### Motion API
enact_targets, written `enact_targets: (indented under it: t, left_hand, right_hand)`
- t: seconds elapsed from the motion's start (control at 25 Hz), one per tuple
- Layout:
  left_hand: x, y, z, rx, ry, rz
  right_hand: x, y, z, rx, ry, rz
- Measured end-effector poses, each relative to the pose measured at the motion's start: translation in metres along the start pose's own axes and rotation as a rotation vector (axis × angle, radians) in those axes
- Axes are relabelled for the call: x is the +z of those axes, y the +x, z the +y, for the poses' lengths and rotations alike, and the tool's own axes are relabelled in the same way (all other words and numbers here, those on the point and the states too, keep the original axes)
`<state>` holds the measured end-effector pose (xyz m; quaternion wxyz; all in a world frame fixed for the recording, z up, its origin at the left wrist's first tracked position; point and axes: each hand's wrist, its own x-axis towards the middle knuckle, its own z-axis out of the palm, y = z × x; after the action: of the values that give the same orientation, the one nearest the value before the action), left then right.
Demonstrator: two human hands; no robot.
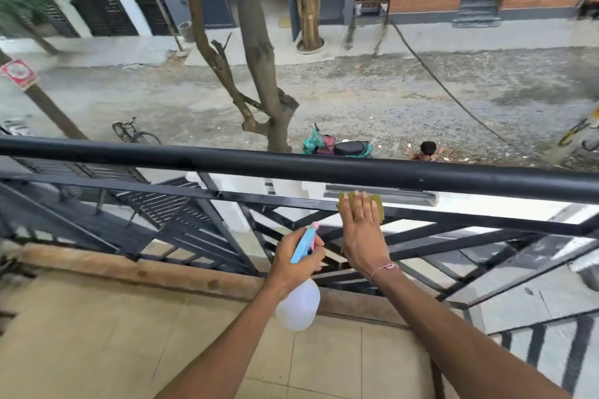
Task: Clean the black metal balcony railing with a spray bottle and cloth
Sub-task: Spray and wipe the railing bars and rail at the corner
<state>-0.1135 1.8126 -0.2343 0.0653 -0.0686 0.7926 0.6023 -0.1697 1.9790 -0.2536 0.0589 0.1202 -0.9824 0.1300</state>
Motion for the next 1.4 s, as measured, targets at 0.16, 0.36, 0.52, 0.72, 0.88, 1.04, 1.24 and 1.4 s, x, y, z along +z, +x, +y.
enact_targets:
  t: [0.16, 0.36, 0.52, 0.72, 0.88, 1.04, 1.24, 1.4]
  left_hand:
    - [-0.055, -0.002, -0.024, -0.001, 0.008, 0.033]
    - [-0.120, 0.002, -0.058, 0.049, 0.046, 0.098]
    - [-0.156, 0.003, -0.080, 0.005, 0.032, 0.112]
    - [-0.189, 0.002, -0.107, -0.065, -0.035, 0.141]
    - [-0.194, 0.005, -0.128, -0.125, -0.062, 0.166]
    - [-0.181, 0.010, -0.153, -0.185, -0.130, 0.199]
    - [-0.165, 0.027, -0.159, -0.219, -0.189, 0.184]
    - [-0.169, 0.039, -0.156, -0.205, -0.211, 0.113]
  right_hand:
    - [0.017, 0.024, -0.064, -0.048, 0.023, -0.091]
    - [0.045, 0.065, -0.143, -0.139, 0.077, -0.146]
    - [0.057, 0.098, -0.191, -0.172, 0.207, -0.198]
    - [0.051, 0.104, -0.200, -0.302, 0.470, -0.192]
    - [0.024, 0.077, -0.176, -0.127, 0.748, -0.173]
    - [0.012, 0.045, -0.155, 0.037, 0.773, -0.104]
    - [0.035, 0.005, -0.145, 0.122, 0.775, -0.123]
    - [0.056, -0.002, -0.144, 0.181, 0.716, -0.120]
